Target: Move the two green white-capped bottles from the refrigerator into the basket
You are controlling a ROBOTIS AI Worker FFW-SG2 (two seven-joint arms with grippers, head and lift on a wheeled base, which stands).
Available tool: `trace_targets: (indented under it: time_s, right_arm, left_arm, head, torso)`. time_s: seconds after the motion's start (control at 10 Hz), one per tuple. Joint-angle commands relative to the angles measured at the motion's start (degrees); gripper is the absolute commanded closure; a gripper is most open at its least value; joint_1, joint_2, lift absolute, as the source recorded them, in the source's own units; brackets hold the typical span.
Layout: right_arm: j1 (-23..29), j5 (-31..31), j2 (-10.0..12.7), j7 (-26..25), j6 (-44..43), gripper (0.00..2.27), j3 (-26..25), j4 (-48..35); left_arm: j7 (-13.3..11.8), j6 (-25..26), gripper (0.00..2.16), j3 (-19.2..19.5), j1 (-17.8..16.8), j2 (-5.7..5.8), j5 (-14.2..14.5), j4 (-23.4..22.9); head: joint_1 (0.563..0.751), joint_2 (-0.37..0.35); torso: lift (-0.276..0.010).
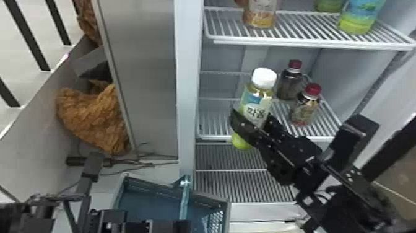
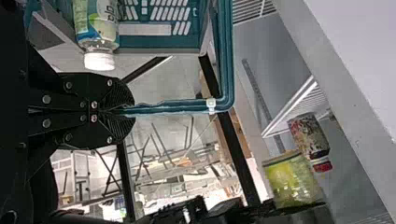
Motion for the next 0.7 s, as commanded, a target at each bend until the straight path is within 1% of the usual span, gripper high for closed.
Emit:
trace_targets:
  time_s: [0.0,0.2,0.4,0.6]
  right_arm:
    - [3.1,-0.1,0.4,0.8,3.6,0.96,-1.6,-3.8]
    - [7.0,-0.1,1.0,2.1,7.2,0.94,-3.6,-7.9]
    - [10.2,-1.5,1.5,4.0,11.2,0.94,-5.3,-10.9]
    - [11.5,-3.4,1.5,5.5,13.8,0.94,-5.3,-11.6]
  left_arm:
    - [0.0,0.0,1.18,-0.1,-0.1,0.09,-0.3,0.0]
    - [0.0,0.0,1.18,-0.1,-0.3,0.18,-0.6,0.0]
    - [0.0,0.0,1.18,-0.1,-0.4,0.27,-0.8,0.1]
    - [0.0,0.0,1.18,-0.1,-0.4,0.27,-1.0,0.0]
  head:
    - [0.695,-0.092]
    - [0.695,-0.1]
    - [0.695,-0.11]
    - [0.695,-0.11]
  torso:
    - [-0.263]
    - [-0.263]
    - [-0.263]
    - [-0.263]
